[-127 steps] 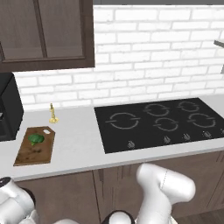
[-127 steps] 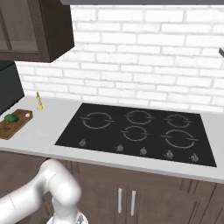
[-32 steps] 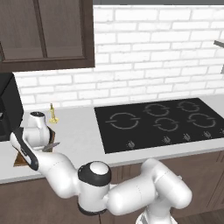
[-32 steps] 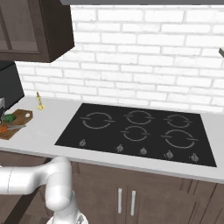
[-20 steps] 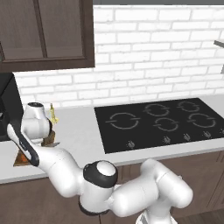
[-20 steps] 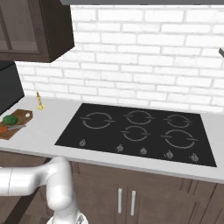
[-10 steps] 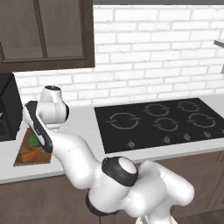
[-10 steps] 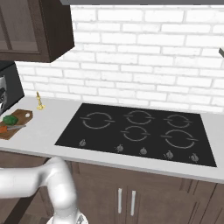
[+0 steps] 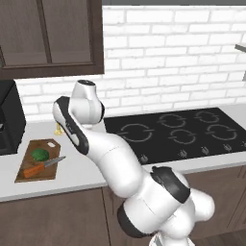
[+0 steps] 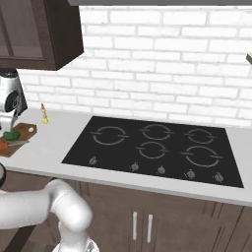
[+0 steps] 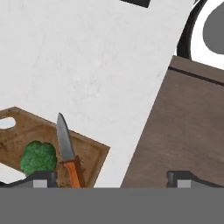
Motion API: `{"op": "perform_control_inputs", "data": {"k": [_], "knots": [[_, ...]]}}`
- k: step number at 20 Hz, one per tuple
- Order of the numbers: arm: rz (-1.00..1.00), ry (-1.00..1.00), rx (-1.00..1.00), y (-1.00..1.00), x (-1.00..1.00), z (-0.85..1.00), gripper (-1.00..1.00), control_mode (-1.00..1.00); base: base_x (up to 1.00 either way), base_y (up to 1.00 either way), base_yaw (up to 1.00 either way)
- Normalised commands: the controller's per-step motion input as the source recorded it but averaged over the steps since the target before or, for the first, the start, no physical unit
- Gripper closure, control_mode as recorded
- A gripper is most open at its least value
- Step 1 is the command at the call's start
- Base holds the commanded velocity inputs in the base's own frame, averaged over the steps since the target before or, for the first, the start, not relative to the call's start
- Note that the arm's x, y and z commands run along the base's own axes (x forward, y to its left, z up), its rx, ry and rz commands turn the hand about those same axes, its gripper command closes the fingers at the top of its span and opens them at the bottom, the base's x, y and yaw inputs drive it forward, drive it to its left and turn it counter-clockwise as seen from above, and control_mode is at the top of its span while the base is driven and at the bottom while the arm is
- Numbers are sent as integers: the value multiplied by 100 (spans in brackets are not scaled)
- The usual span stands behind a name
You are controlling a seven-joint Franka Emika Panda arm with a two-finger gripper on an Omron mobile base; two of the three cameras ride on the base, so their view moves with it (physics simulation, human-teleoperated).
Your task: Place the appropriate cutting tool for cutting the broccoli skin on the cutting board.
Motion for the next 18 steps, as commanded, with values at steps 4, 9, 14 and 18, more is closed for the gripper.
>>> {"op": "perform_control_inputs", "data": {"k": [4, 9, 14, 18], "knots": [[-9, -6, 0, -89, -26, 32, -100, -100, 0, 0, 0], [-11, -10, 3, -87, -35, 23, -100, -100, 0, 0, 0], [-11, -6, 6, -90, -24, 22, -100, -100, 0, 0, 0], [-8, -3, 6, -93, -9, 24, -100, -100, 0, 0, 0]]}}
